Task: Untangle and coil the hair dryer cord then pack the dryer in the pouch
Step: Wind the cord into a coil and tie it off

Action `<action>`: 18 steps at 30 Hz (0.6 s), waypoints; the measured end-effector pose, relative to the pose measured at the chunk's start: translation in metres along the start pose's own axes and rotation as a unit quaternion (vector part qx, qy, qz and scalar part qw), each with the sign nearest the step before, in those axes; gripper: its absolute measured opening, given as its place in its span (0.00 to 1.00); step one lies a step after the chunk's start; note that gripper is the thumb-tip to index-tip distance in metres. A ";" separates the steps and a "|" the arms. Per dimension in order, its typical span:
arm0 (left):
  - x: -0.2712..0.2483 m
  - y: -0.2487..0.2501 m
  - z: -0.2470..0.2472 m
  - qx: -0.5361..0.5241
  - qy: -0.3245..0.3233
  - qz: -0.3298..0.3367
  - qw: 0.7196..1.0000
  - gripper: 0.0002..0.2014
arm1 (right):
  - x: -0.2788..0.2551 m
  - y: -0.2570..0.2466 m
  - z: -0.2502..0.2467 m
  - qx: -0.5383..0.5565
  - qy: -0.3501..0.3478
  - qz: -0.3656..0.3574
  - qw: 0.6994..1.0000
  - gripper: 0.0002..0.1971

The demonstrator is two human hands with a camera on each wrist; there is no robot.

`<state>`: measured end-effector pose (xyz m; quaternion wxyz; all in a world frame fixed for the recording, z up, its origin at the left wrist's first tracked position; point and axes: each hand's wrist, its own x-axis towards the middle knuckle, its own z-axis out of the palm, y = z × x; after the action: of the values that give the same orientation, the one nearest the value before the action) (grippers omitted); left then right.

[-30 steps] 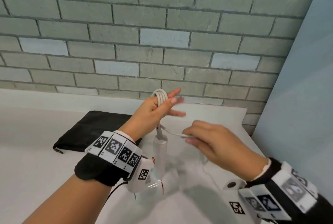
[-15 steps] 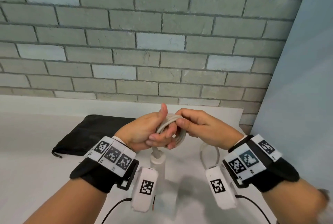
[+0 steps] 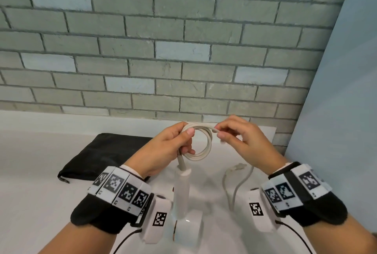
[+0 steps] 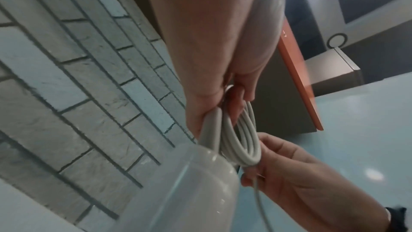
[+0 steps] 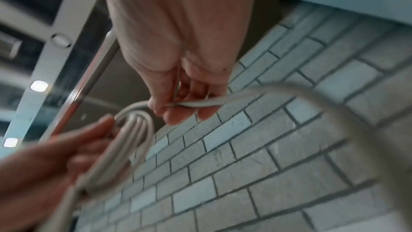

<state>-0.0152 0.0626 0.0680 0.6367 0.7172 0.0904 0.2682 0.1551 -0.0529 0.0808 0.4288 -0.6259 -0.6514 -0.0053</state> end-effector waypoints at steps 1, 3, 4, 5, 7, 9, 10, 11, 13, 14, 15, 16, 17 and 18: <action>0.000 0.001 0.003 -0.010 -0.007 0.000 1.000 0.10 | 0.000 0.003 0.003 -0.057 0.031 -0.003 0.998 0.06; 0.001 0.002 0.008 -0.032 -0.020 0.002 0.999 0.12 | 0.003 0.004 0.012 -0.073 0.095 0.014 0.993 0.07; 0.002 0.002 0.009 -0.037 -0.021 0.004 0.999 0.13 | 0.004 0.003 0.020 -0.049 0.110 0.027 0.992 0.07; 0.002 0.002 0.010 -0.035 -0.018 0.005 0.999 0.13 | 0.006 0.002 0.027 -0.015 0.107 0.045 0.993 0.07; 0.003 -0.001 0.008 -0.022 0.001 0.009 1.000 0.12 | 0.008 -0.005 0.036 0.106 0.075 0.108 0.986 0.09; 0.004 -0.005 0.003 0.002 0.036 0.015 0.999 0.12 | 0.008 -0.013 0.038 0.272 0.031 0.169 0.947 0.11; 0.005 -0.007 0.001 0.018 0.055 0.018 0.998 0.13 | 0.008 -0.017 0.039 0.338 0.012 0.176 0.925 0.13; 0.006 -0.008 0.000 0.035 0.074 0.019 0.996 0.14 | 0.007 -0.019 0.039 0.377 -0.002 0.173 0.910 0.13; 0.008 -0.010 0.001 0.064 0.094 0.021 0.993 0.15 | 0.004 -0.022 0.042 0.391 -0.004 0.157 0.907 0.14; 0.008 -0.011 0.004 0.070 0.097 0.025 0.993 0.14 | 0.004 -0.022 0.043 0.392 0.009 0.159 0.906 0.14; 0.009 -0.010 0.007 0.076 0.098 0.030 0.992 0.13 | 0.005 -0.021 0.044 0.405 0.022 0.173 0.898 0.14; 0.010 -0.009 0.011 0.086 0.102 0.035 0.990 0.12 | 0.006 -0.021 0.043 0.428 0.024 0.193 0.883 0.14; 0.011 -0.007 0.013 0.099 0.109 0.040 0.988 0.12 | 0.006 -0.021 0.040 0.457 0.014 0.206 0.865 0.13; 0.013 -0.007 0.014 0.110 0.117 0.045 0.986 0.11 | 0.006 -0.021 0.038 0.490 -0.003 0.213 0.845 0.11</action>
<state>0.0044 0.0576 0.0643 0.5261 0.7499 0.1612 0.3673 0.1176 -0.0323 0.0717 0.6683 -0.4577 -0.4216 0.4077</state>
